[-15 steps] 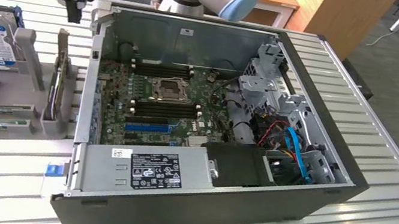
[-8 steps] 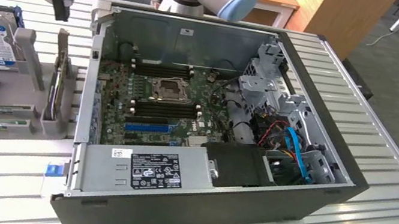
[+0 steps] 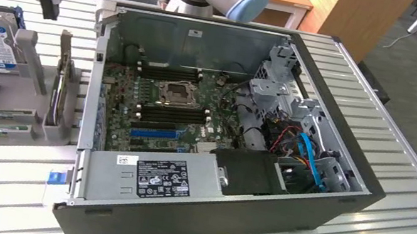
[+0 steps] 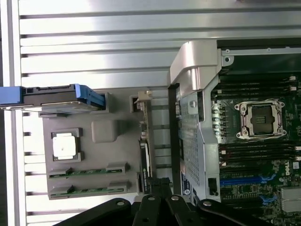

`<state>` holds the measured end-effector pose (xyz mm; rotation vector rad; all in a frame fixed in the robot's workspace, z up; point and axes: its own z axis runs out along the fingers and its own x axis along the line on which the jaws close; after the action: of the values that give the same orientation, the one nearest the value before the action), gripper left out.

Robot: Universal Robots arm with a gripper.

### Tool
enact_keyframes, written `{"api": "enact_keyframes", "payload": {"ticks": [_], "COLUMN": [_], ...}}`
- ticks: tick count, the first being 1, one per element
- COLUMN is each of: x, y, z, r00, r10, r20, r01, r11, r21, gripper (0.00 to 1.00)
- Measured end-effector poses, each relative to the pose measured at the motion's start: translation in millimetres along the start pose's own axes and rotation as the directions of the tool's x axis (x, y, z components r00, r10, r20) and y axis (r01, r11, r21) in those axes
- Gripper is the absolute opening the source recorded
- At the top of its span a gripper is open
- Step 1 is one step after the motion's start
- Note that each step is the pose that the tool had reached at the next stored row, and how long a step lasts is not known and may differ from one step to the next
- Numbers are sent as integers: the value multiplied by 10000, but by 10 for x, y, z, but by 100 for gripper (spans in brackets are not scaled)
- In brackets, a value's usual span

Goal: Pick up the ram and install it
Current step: 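Reach for the ram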

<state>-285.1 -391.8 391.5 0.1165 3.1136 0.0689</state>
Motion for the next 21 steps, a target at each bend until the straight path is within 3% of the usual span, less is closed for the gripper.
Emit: {"api": "enact_keyframes", "payload": {"ticks": [21], "x": [440], "y": [-1], "z": [-2], "r00": [10000], "r10": [1], "r20": [-1], "r01": [-1], "r11": [10000], "r21": [0], "gripper": [10]}}
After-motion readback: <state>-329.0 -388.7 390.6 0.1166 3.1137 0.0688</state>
